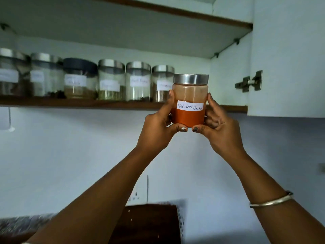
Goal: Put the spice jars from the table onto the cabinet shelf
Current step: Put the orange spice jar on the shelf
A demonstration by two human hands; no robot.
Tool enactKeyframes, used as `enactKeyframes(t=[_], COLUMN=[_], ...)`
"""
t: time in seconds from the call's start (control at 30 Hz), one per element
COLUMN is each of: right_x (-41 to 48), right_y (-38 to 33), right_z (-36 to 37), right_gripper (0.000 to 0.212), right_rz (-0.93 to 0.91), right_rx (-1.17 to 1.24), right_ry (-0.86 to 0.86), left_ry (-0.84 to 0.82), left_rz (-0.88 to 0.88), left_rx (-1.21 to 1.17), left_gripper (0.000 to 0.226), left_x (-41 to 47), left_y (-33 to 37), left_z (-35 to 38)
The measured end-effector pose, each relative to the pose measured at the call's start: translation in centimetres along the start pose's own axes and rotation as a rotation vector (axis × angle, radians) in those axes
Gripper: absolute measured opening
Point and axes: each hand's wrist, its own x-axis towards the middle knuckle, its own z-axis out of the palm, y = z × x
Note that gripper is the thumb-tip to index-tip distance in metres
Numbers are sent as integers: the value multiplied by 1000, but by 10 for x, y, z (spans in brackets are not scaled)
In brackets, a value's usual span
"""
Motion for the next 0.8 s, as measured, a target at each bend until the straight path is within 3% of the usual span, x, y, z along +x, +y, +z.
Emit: enactKeyframes(t=[0.17,0.33,0.6,0.8], right_x=[53,83,101,92], right_y=[19,38,54,58], right_z=[-2,4,3,21], right_gripper=[87,68,56,59], right_rz=[-13,11,17,-28], right_rx=[19,-101,-435,-679], right_ry=[10,14,-33,14], left_ry=[70,108,261,252], left_rz=[36,46,113,134], left_rx=[105,227,338,453], left_gripper=[80,63,30,29], left_x=[56,76,72,69], left_y=[-15,-33,-51,-51], left_z=[18,32,56,68])
